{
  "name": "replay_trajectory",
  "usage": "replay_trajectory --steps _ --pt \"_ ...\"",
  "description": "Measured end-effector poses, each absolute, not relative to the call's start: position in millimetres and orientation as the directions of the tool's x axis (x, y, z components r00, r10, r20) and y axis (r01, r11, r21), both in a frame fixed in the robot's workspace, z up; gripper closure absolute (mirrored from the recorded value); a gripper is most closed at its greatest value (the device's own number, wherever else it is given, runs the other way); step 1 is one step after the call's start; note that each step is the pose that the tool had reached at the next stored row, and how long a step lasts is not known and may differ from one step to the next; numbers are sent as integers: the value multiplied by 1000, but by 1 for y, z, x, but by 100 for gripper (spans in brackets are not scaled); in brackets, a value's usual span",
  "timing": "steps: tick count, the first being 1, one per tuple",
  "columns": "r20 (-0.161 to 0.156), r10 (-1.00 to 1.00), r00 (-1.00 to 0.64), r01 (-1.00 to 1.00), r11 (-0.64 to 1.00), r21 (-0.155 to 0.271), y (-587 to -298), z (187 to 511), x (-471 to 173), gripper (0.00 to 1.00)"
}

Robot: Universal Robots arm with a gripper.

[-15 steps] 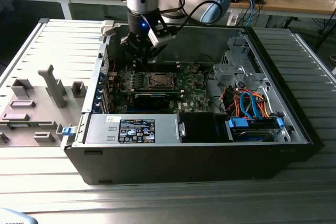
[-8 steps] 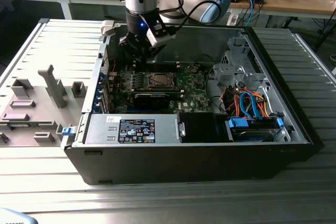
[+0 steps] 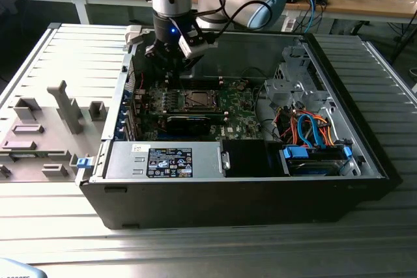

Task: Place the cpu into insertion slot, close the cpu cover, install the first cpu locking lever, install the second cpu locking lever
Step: 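Install the first cpu locking lever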

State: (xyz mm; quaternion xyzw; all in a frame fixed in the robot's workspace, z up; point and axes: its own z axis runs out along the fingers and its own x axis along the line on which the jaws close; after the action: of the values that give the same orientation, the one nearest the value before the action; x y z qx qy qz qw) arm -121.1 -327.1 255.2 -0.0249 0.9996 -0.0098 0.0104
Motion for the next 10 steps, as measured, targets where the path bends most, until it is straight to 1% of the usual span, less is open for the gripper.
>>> replay_trajectory --steps 10 --pt "-20 -50 -999 -50 999 -20 -327 255 -126 89"
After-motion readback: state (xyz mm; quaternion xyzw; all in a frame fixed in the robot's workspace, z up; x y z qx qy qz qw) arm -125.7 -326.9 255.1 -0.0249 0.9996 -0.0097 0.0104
